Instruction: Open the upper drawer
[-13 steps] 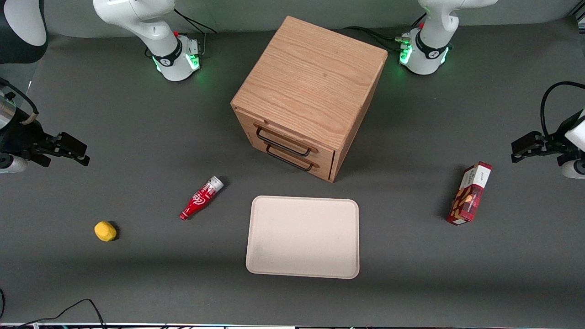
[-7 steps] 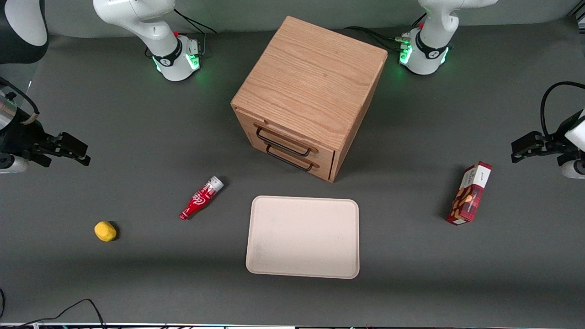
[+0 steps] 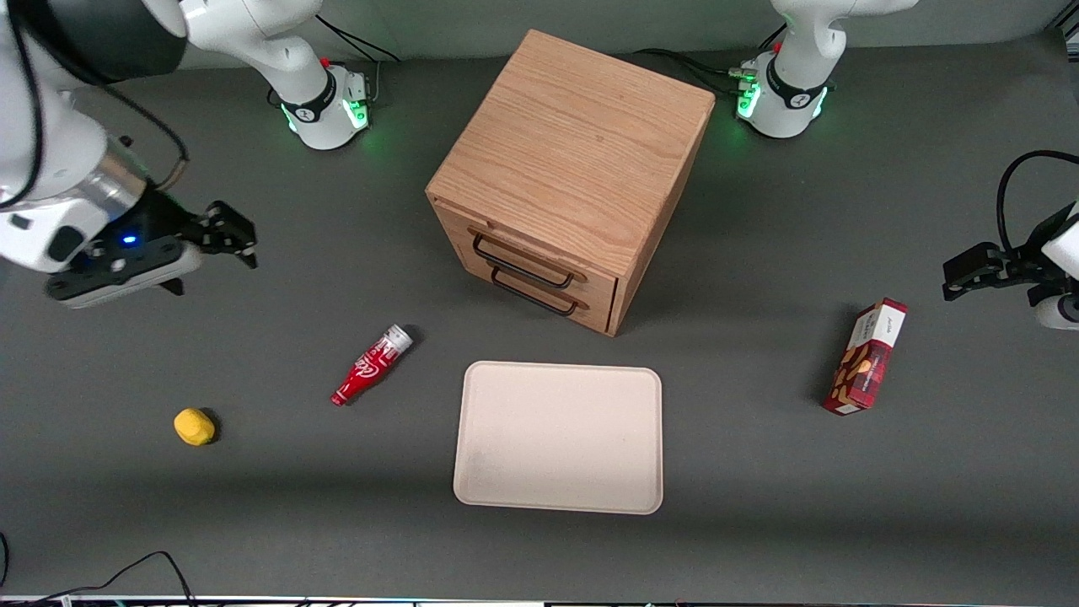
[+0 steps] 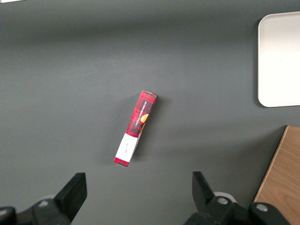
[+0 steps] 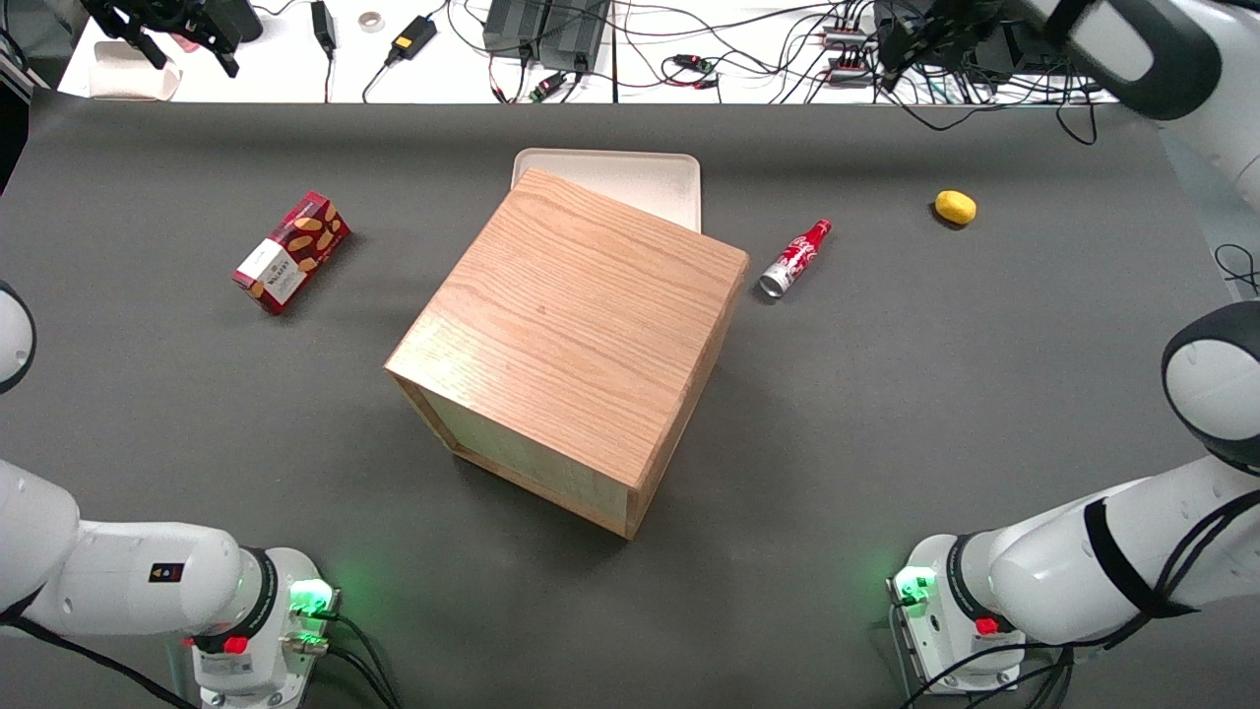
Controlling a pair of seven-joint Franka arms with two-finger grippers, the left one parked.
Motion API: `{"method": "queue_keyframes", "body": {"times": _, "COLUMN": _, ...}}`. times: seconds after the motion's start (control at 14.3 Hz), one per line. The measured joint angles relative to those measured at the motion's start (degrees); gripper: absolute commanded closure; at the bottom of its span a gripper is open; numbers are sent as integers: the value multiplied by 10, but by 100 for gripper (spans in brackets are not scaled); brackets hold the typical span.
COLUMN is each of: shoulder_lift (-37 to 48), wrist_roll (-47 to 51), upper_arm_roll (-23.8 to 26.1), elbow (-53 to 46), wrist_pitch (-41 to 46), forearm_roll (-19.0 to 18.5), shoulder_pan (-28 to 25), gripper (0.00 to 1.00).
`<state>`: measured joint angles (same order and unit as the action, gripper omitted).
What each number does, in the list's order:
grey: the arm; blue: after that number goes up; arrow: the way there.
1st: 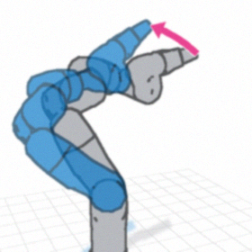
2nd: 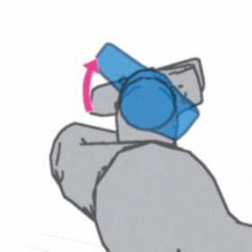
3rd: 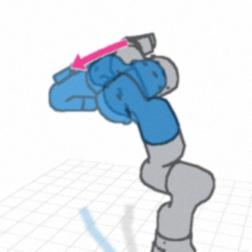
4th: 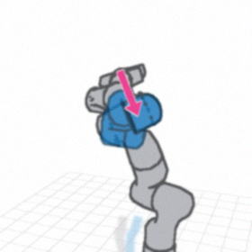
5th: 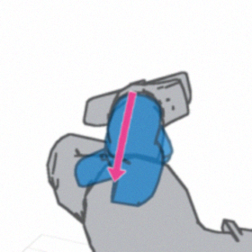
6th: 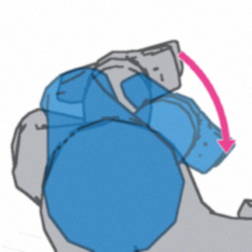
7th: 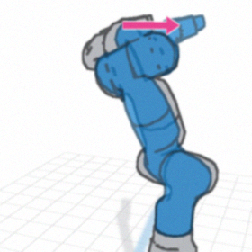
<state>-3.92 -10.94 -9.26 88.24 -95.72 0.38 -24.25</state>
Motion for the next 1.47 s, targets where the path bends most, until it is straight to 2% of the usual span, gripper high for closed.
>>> {"method": "queue_keyframes", "body": {"times": 0.28, "shoulder_lift": -17, "wrist_roll": -6, "upper_arm_roll": 76, "elbow": 0, "wrist_pitch": 1, "forearm_roll": 0, "shoulder_pan": -16, "gripper": 0}}
{"method": "queue_keyframes", "body": {"times": 0.63, "shoulder_lift": -74, "wrist_roll": -19, "upper_arm_roll": 99, "elbow": -26, "wrist_pitch": -4, "forearm_roll": 2, "shoulder_pan": -83, "gripper": 0}}
{"method": "queue_keyframes", "body": {"times": 0.84, "shoulder_lift": -128, "wrist_roll": -65, "upper_arm_roll": 112, "elbow": -64, "wrist_pitch": -9, "forearm_roll": 28, "shoulder_pan": -92, "gripper": 0}}
{"method": "queue_keyframes", "body": {"times": 1.12, "shoulder_lift": -201, "wrist_roll": -135, "upper_arm_roll": 111, "elbow": -110, "wrist_pitch": -34, "forearm_roll": 84, "shoulder_pan": -84, "gripper": 0}}
{"method": "queue_keyframes", "body": {"times": 1.47, "shoulder_lift": -238, "wrist_roll": -173, "upper_arm_roll": 113, "elbow": -118, "wrist_pitch": -66, "forearm_roll": 120, "shoulder_pan": -85, "gripper": 0}}
